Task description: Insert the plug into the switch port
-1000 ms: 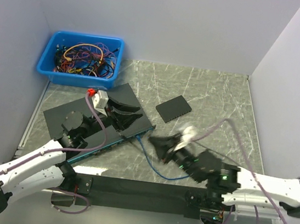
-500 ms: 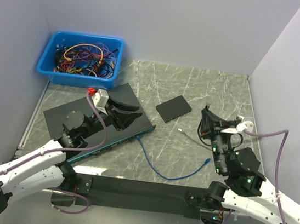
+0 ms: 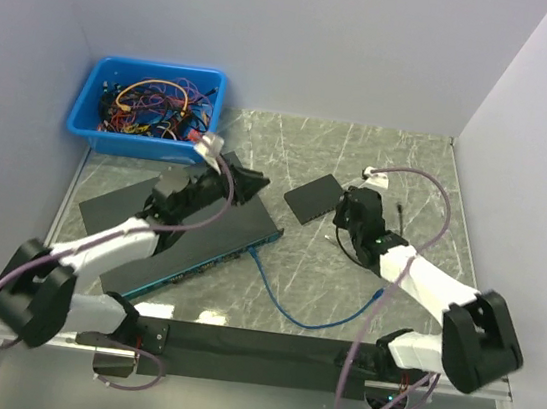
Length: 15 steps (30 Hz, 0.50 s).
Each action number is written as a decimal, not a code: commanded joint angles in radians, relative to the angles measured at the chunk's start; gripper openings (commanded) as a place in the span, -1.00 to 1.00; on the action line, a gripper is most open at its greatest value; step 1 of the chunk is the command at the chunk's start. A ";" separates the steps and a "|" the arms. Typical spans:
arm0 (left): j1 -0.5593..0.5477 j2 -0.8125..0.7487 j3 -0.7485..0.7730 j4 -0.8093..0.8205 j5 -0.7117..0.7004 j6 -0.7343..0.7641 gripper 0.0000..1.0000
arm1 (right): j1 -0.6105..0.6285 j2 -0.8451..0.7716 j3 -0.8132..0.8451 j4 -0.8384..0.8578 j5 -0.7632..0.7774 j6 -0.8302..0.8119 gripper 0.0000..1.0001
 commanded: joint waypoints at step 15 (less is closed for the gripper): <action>0.099 0.579 0.429 0.077 0.199 -0.135 -0.24 | -0.332 0.485 0.446 -0.215 -0.142 0.212 -1.00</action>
